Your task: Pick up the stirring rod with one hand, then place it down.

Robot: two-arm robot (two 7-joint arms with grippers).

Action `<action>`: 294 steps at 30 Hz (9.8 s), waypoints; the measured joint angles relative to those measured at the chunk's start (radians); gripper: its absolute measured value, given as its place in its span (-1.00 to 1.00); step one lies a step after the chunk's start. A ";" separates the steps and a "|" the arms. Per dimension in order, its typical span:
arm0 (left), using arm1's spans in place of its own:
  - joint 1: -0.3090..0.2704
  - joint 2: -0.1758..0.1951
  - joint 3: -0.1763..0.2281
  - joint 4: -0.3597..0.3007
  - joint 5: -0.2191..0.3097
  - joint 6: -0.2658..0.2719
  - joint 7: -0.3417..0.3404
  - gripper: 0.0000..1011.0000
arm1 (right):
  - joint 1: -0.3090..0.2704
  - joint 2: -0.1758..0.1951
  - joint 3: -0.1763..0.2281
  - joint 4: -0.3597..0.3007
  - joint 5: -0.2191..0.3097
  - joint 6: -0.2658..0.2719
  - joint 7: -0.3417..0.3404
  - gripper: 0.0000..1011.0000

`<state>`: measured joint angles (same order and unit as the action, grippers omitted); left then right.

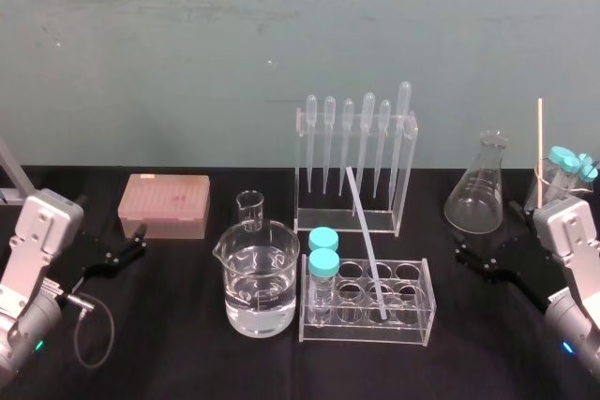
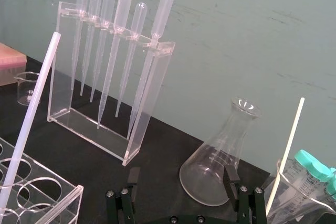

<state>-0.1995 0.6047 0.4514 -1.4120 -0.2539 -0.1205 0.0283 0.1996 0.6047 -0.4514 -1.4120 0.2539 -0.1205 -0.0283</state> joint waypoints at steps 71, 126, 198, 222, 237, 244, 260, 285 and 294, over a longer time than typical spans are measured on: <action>0.000 0.000 0.000 0.000 0.000 0.000 0.000 0.98 | 0.130 -0.033 0.072 -0.056 0.344 0.346 0.402 0.99; 0.000 0.000 0.000 0.000 0.000 0.000 0.000 0.98 | 0.411 -0.189 -0.111 0.216 0.337 0.469 0.556 0.15; 0.000 0.000 0.000 0.000 0.000 0.000 0.000 0.98 | 0.173 -0.129 0.150 -0.143 0.389 -0.035 0.603 -0.86; 0.000 0.000 0.000 0.000 0.000 0.000 0.000 0.98 | 0.189 -0.129 0.139 -0.109 0.397 -0.031 0.624 -0.86; 0.000 0.000 0.000 0.000 0.000 0.000 0.000 0.98 | 0.202 -0.134 0.131 -0.093 0.397 -0.030 0.627 -0.86; 0.000 0.000 0.000 0.000 0.000 0.000 0.000 0.98 | 0.208 -0.138 0.126 -0.082 0.398 -0.027 0.630 -0.86; 0.000 0.000 0.000 0.000 0.000 0.000 0.000 0.98 | 0.211 -0.141 0.120 -0.073 0.398 -0.022 0.629 -0.86; 0.000 0.000 0.000 0.000 0.000 0.000 0.000 0.98 | 0.206 -0.133 0.112 -0.065 0.410 -0.026 0.650 -0.86; 0.000 0.000 0.000 0.000 0.000 0.000 0.000 0.98 | 0.197 -0.122 0.102 -0.046 0.439 -0.033 0.707 -0.86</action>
<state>-0.1995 0.6047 0.4514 -1.4120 -0.2539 -0.1205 0.0283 0.3963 0.4822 -0.3493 -1.4583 0.6931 -0.1535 0.6790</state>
